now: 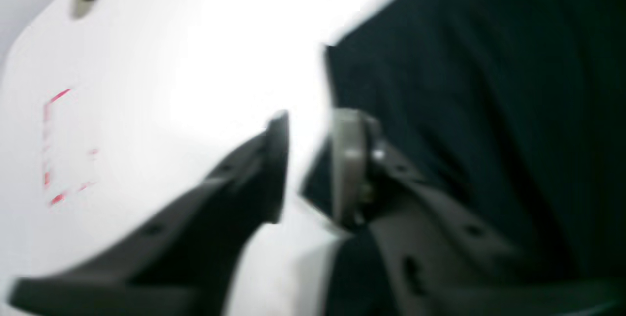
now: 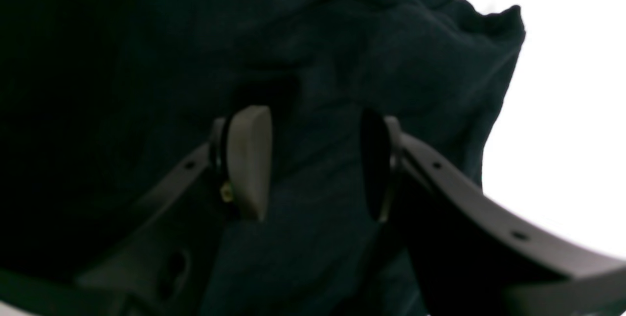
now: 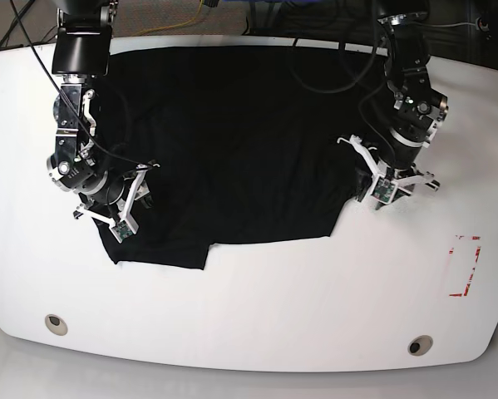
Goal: Layout the t-shirt on the table in an organized manner, then fold the t-shirt properly
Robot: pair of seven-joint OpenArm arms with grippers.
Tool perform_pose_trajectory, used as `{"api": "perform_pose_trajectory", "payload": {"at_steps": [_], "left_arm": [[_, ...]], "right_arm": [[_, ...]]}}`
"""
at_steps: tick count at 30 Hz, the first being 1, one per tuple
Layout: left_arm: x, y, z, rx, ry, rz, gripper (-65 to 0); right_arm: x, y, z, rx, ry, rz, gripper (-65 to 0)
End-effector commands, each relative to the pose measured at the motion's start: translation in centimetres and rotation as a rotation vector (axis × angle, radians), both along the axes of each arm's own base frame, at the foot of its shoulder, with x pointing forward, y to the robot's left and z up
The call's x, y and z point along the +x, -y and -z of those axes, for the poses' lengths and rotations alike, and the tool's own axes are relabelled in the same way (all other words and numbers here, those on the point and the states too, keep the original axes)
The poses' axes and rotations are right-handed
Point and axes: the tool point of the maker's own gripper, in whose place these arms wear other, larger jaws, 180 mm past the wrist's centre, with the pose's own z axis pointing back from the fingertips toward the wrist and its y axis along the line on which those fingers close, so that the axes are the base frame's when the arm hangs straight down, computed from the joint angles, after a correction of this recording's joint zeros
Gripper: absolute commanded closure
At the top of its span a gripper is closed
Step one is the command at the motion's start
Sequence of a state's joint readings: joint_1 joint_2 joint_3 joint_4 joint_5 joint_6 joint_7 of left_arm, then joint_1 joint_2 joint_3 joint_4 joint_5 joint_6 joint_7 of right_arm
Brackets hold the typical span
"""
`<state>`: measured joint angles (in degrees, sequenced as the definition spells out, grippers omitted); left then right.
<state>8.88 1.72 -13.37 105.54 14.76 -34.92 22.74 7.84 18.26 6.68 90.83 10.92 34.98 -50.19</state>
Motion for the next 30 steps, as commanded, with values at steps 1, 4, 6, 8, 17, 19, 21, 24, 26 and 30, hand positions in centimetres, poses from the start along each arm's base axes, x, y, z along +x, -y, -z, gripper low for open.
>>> {"api": "perform_pose_trajectory", "payload": {"at_steps": [1, 4, 6, 8, 17, 19, 21, 24, 26, 30], "left_arm": [[0.6, -1.1, -1.7, -0.052, 0.058, -0.034, -30.9], [1.0, -2.4, -2.4, -0.071, 0.082, -0.074, -43.1], [1.0, -3.0, -2.2, -0.081, 0.073, -0.091, -49.6], [0.8, -3.3, -1.3, -0.094, 0.036, -0.104, -53.8], [0.8, -4.2, 1.2, -0.211, -0.066, -0.129, -61.5], [0.6, -4.0, 2.0, -0.255, -0.087, -0.131, -61.4], [0.5, -3.8, 2.8, -0.283, -0.104, -0.135, -61.4], [0.4, -4.0, 3.4, -0.311, -0.121, -0.146, -61.2], [0.4, -3.9, 3.5, -0.322, -0.122, -0.146, -61.2], [1.0, -3.6, 3.6, -0.338, -0.127, -0.137, -61.2]], "right_arm": [[1.1, 0.3, -1.8, 0.001, 0.058, -0.003, -27.5], [1.1, 0.3, -1.8, 0.001, 0.058, -0.003, -27.5], [1.1, 0.3, -1.8, 0.001, 0.058, -0.003, -27.5], [1.1, 0.3, -1.7, 0.001, 0.055, -0.002, -27.5], [1.1, 0.3, -1.7, 0.003, 0.055, -0.002, -27.5], [1.1, 0.3, -1.7, 0.003, 0.055, -0.002, -27.5], [1.1, 0.2, -1.8, 0.003, 0.057, -0.003, -27.5], [1.1, 0.2, -1.8, 0.003, 0.057, -0.003, -27.5], [1.1, 0.2, -1.8, 0.003, 0.057, -0.003, -27.5], [1.1, 0.2, -1.8, 0.003, 0.057, -0.003, -27.5]]}}
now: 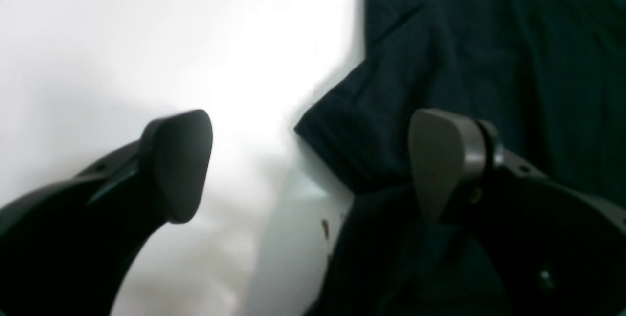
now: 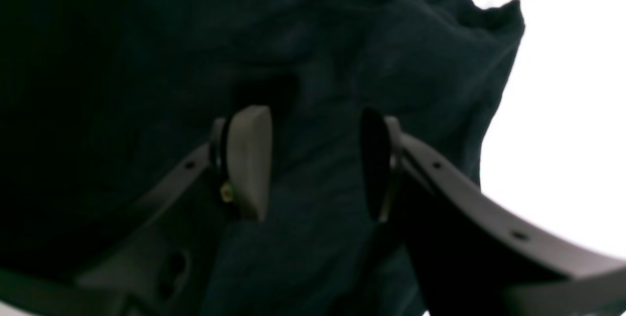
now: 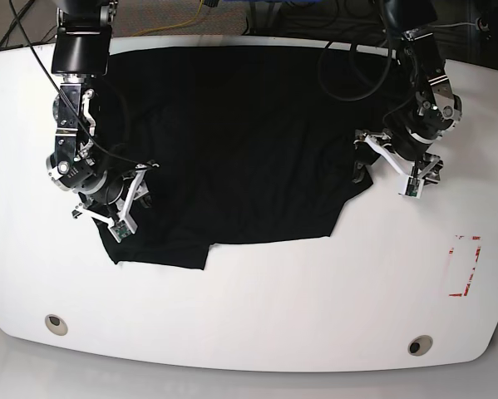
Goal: Layout the t-shirt on the table in an organized manner, then fold the t-shirt properly
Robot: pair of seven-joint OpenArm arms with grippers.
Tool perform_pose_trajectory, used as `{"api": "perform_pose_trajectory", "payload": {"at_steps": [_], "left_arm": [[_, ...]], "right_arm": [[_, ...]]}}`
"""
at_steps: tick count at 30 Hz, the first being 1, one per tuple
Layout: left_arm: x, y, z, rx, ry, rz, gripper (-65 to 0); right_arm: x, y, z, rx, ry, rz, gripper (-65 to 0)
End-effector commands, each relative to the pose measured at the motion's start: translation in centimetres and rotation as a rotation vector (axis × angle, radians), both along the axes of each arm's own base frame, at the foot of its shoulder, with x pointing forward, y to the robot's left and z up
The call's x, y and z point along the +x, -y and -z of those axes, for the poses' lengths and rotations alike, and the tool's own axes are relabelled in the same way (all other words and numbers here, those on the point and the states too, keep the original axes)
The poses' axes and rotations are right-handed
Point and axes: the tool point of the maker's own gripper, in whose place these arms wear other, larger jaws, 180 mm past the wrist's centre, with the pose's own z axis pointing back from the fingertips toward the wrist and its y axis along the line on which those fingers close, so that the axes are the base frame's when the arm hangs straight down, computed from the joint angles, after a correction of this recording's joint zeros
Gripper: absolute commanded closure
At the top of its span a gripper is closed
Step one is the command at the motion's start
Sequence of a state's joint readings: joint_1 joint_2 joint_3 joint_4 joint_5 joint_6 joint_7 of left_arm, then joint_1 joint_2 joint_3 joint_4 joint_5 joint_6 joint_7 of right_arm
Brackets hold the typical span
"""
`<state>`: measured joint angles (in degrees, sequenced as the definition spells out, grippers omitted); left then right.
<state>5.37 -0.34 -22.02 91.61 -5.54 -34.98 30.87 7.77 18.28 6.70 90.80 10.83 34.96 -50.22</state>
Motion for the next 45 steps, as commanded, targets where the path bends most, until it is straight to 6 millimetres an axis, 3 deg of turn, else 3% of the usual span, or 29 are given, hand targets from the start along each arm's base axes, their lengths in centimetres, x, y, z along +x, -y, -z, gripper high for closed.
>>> {"api": "perform_pose_trajectory", "payload": {"at_steps": [1, 22, 30, 40, 45], "left_arm": [[1.5, 0.3, -1.6, -0.024, 0.061, 0.018, -61.1], [2.1, 1.8, 2.3, -0.106, -0.041, 0.067, -61.1], [1.8, 4.1, 2.7, -0.101, -0.057, 0.137, -60.8], [1.8, 4.2, 2.7, -0.102, -0.057, 0.14, -39.1], [2.0, 4.1, 2.4, -0.1, -0.048, 0.138, -36.2]], "right_arm": [[1.1, 0.2, -1.8, 0.005, 0.059, -0.004, -27.5], [1.1, 0.2, -1.8, 0.006, 0.059, -0.004, -27.5], [1.2, 0.2, -1.8, 0.006, 0.059, -0.003, -27.5], [1.2, 0.2, -1.9, 0.006, 0.06, -0.003, -27.5], [1.2, 0.2, -1.9, 0.006, 0.06, -0.003, -27.5]]}}
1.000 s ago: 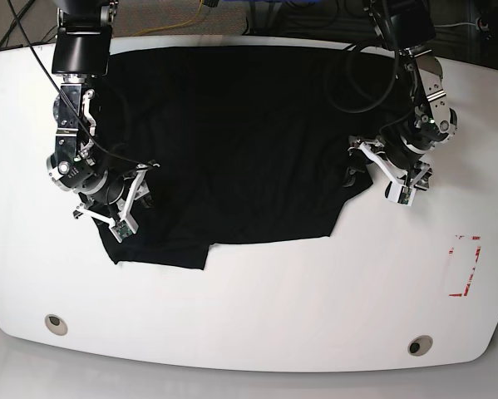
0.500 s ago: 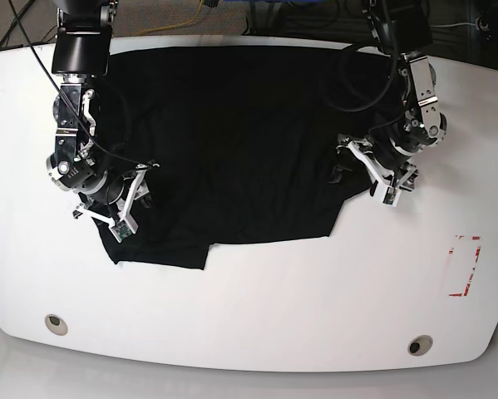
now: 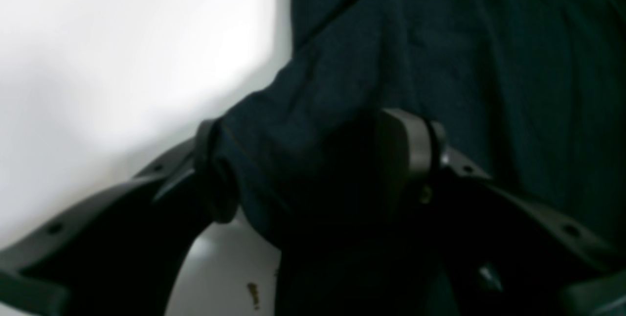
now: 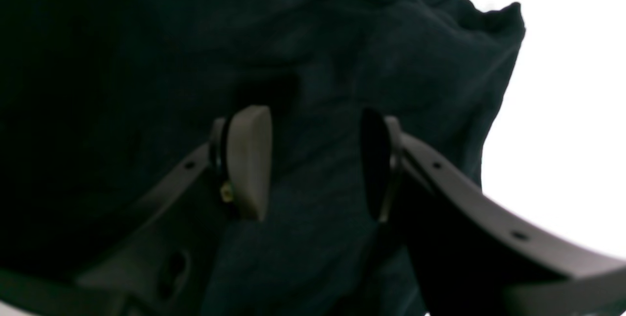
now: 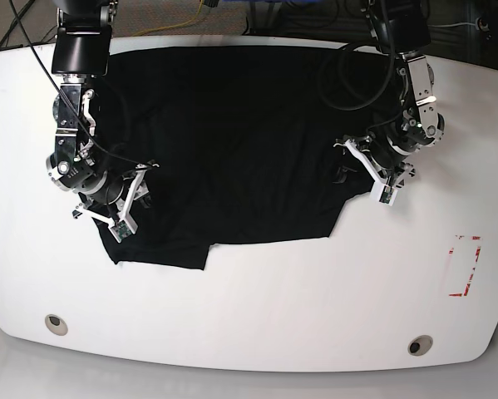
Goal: Layout the t-shirt on the table in an organized manner, then fold the t-shirt properly
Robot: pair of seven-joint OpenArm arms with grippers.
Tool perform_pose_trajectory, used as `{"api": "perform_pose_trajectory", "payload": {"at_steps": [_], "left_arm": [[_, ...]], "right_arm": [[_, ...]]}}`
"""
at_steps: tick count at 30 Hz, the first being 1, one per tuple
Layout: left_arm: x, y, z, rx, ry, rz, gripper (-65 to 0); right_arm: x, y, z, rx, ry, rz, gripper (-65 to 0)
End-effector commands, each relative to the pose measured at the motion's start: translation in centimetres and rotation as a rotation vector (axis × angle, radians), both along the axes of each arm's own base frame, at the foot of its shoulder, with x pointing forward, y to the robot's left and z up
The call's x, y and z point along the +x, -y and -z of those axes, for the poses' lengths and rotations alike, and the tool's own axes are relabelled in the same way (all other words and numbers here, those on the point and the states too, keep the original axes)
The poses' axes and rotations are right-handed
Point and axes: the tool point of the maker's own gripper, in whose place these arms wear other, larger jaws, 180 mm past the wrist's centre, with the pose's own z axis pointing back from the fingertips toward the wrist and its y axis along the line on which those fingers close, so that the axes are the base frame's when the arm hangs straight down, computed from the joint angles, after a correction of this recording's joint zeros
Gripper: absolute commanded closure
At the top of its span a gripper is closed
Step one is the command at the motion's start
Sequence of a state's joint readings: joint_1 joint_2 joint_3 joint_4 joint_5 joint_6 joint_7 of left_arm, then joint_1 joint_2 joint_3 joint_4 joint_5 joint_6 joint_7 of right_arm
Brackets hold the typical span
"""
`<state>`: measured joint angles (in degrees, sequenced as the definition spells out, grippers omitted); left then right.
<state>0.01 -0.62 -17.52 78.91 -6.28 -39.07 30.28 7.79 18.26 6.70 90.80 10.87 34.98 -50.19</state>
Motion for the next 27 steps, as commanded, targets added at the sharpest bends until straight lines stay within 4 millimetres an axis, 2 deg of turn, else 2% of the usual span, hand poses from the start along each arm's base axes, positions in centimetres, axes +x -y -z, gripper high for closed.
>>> {"api": "perform_pose_trajectory", "payload": {"at_steps": [1, 7, 9, 14, 18, 19, 27], "left_arm": [[0.9, -0.1, -1.4, -0.007, 0.048, 0.001, -36.1], [1.0, -0.1, -1.4, -0.006, 0.05, 0.0, -35.7], [1.1, -0.3, -1.8, -0.002, 0.062, -0.003, -33.2], [1.1, -0.4, -2.5, 0.011, 0.082, -0.005, -18.9], [1.3, -0.5, -3.2, 0.018, 0.102, -0.006, -3.9], [1.4, -0.5, -3.4, 0.02, 0.108, -0.005, -1.9], [1.9, -1.2, -5.5, 0.057, 0.166, 0.0, -2.3]], "right_arm": [[1.2, 0.2, -1.9, 0.005, 0.059, -0.003, -27.5], [1.2, 0.2, -1.8, 0.005, 0.058, -0.003, -27.5], [1.2, 0.2, -1.8, 0.005, 0.058, -0.003, -27.5], [1.1, 0.2, -1.7, 0.005, 0.056, -0.003, -27.5], [1.1, 0.2, -1.7, 0.005, 0.056, -0.003, -27.5], [1.1, 0.2, -1.7, 0.005, 0.056, -0.003, -27.5], [1.1, 0.2, -1.7, 0.005, 0.056, -0.003, -27.5]]}}
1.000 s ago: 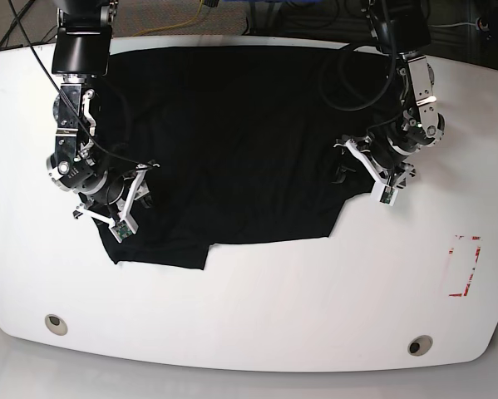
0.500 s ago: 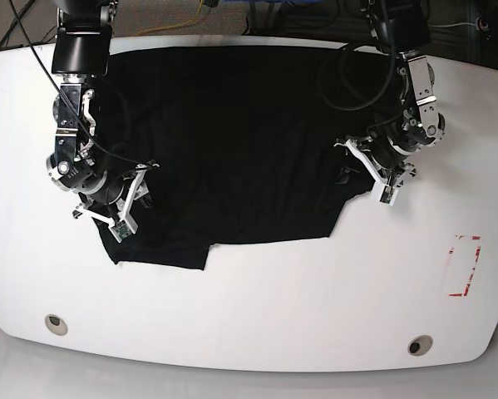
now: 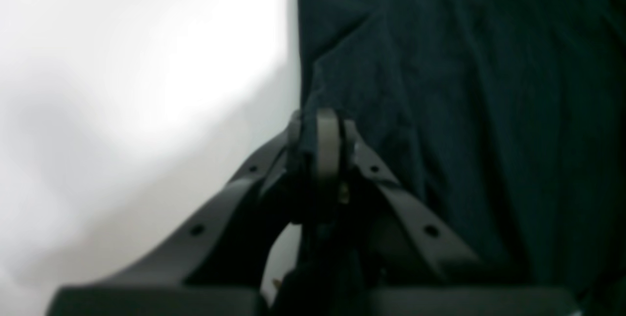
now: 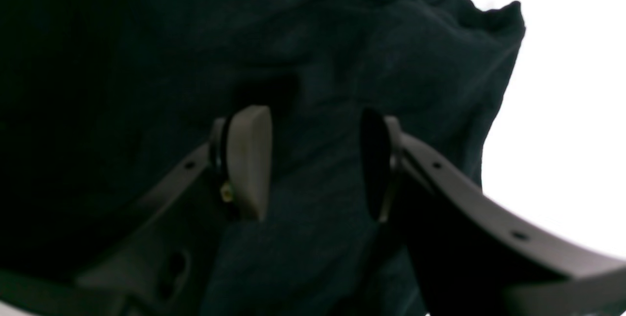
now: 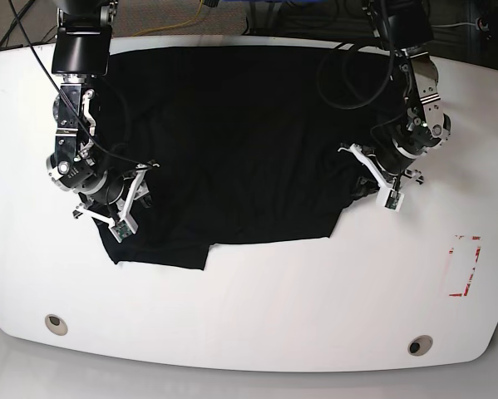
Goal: Layout the t-shirt on the table in an organized manner, then fold the t-shirt properly
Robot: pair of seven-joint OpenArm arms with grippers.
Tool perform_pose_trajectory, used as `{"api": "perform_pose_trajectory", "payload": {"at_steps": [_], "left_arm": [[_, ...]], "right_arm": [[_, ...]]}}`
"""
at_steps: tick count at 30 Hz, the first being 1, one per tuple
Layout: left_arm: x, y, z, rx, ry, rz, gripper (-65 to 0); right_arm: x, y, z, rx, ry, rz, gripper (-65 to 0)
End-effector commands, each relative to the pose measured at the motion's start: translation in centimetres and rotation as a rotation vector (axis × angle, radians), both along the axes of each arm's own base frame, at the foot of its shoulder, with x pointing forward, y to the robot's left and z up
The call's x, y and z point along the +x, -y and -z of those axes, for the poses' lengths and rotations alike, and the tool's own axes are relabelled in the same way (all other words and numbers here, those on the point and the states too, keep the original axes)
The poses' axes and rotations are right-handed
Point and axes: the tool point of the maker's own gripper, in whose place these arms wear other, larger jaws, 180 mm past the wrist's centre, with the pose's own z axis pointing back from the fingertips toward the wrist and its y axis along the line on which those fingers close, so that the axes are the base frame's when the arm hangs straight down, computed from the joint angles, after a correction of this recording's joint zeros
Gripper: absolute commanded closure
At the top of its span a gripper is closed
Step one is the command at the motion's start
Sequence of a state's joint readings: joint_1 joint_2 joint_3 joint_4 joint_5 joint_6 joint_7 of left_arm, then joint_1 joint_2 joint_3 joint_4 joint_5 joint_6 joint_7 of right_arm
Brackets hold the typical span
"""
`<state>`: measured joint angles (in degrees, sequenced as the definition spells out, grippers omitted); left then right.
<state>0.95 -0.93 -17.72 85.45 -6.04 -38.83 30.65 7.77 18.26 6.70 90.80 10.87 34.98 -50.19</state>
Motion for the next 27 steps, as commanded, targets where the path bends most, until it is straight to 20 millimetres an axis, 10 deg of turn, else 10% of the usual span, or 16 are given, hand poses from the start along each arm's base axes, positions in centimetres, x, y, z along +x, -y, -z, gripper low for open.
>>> {"api": "perform_pose_trajectory", "payload": {"at_steps": [1, 27], "left_arm": [[1.3, -0.6, -2.9, 0.015, 0.092, 0.003, -2.3], [2.5, -8.5, -7.6, 0.209, 0.192, -0.052, -2.3]], "right_arm": [[1.1, 0.2, -1.7, 0.006, 0.057, -0.003, -27.5], [3.1, 2.3, -4.4, 0.031, 0.134, 0.087, -27.5]]}}
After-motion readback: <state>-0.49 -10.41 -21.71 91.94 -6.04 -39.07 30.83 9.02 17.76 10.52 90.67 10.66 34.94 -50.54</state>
